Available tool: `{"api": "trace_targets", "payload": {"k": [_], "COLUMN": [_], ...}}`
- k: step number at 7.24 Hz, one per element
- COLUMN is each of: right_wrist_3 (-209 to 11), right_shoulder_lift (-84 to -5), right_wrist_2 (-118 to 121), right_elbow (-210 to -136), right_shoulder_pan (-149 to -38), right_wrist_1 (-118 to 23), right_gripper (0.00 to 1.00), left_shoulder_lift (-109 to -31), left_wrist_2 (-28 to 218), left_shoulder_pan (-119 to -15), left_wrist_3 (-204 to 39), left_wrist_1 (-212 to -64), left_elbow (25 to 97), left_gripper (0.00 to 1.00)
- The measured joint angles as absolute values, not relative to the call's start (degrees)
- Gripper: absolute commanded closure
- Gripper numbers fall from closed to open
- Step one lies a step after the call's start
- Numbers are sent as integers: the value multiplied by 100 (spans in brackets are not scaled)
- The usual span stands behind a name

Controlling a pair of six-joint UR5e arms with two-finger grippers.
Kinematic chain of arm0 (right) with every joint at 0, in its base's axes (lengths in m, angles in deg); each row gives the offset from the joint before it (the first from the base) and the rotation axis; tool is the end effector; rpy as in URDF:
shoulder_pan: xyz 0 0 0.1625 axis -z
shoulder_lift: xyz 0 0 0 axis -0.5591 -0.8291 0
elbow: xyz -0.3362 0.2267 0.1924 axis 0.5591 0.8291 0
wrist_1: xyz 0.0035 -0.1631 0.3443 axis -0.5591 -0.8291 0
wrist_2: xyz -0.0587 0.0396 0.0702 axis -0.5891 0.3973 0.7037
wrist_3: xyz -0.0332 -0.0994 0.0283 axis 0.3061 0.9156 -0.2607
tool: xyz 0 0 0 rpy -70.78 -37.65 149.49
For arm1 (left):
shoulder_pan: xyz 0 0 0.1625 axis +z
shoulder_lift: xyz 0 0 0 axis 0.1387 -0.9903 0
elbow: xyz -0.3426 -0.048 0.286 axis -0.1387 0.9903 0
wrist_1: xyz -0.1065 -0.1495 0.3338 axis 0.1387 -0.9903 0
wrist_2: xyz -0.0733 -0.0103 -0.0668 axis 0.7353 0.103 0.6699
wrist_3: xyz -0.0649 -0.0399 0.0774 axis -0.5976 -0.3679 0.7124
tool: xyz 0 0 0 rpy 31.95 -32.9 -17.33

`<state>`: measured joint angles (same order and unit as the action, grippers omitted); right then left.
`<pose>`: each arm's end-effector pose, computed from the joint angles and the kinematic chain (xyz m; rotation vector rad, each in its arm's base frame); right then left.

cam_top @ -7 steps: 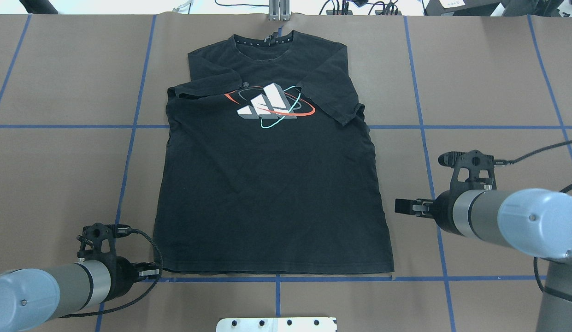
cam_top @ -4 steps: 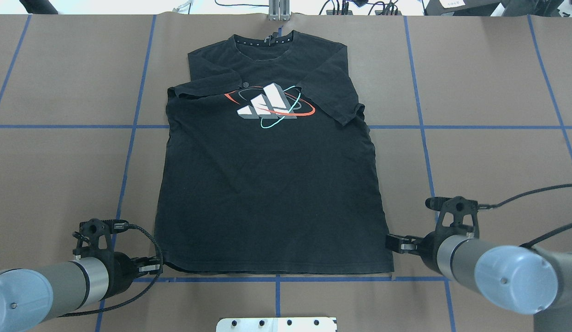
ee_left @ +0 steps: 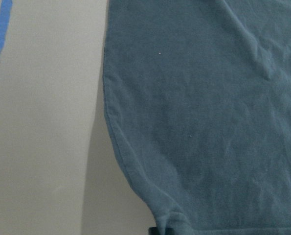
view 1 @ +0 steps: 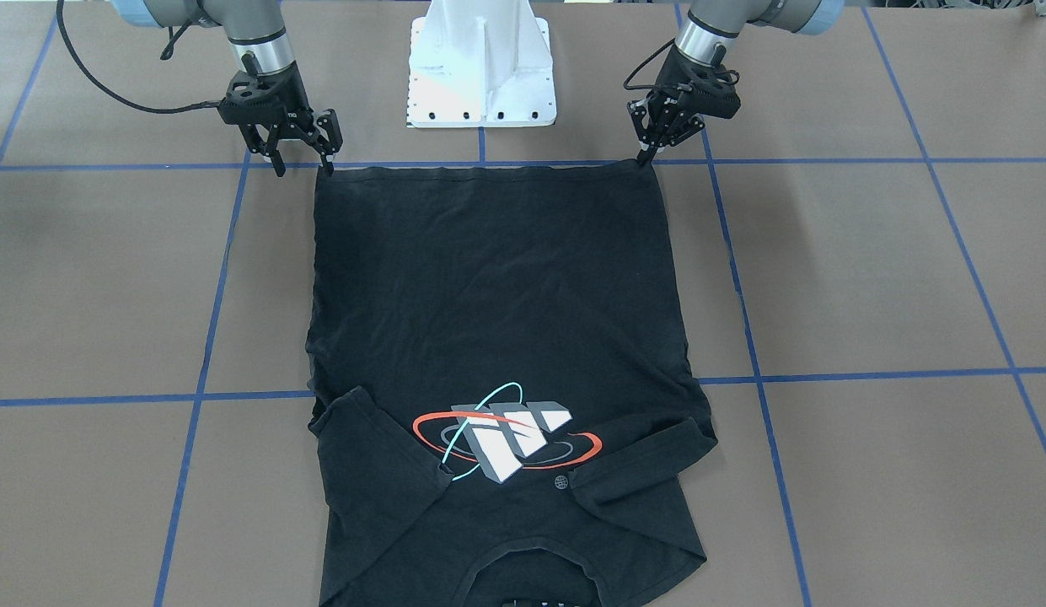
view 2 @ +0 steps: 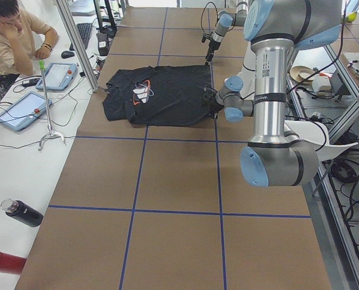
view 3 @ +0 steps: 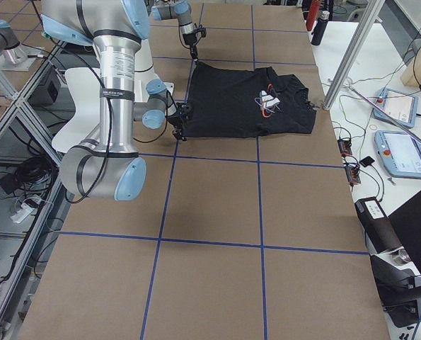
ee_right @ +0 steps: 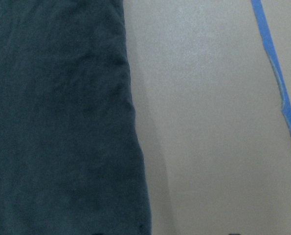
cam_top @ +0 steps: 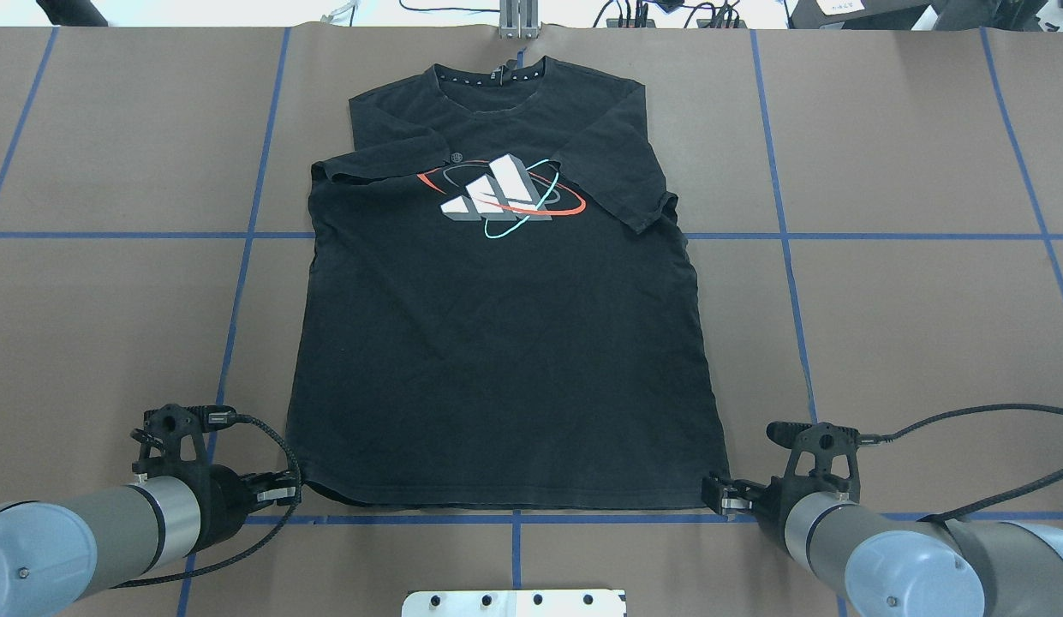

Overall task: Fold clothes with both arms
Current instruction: 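Grasp the bottom hem corners with both grippers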

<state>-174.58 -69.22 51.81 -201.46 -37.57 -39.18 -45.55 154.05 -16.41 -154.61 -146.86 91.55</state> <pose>-0.4150 -0.1906 0.4428 0.2844 -0.8352 0.2155 0.3962 -0.2119 0.4136 0.2618 1.0575 -0.1691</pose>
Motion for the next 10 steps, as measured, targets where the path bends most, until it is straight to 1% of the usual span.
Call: {"api": "trace_targets", "payload": {"k": [1,3,6,8,10], "right_wrist_3": [-17489,-17507,-17502,-17499,-17497], "right_shoulder_lift": [-6921,-6914,-6889,-6853,-6823], "right_wrist_2": [5127,5061,5058,5061,5058], "right_elbow": [-20136,-20101,-20051,-20046,-20043], "right_shoulder_pan": [-3657,-3503,-3428,-3420,-3418], "right_wrist_1": [-3916,-3920,-3921,-3923,-3937], "right_gripper": [42,52,53,60,60], "left_shoulder_lift": [-4549,-4540,-4533,-4532,-4532], "left_wrist_2": [15386,15374,15373,15372,15372], "left_shoulder_pan": [-1641,-1642,-1649,-1650,-1650], "left_wrist_3": [-15461,-15461,-15461,-15461,-15461], "left_wrist_1": [-14685,-14685,-14685,-14685,-14685], "left_elbow": [9155,9157,9158,9159,9172], "left_gripper": [100,100,100,100,100]}}
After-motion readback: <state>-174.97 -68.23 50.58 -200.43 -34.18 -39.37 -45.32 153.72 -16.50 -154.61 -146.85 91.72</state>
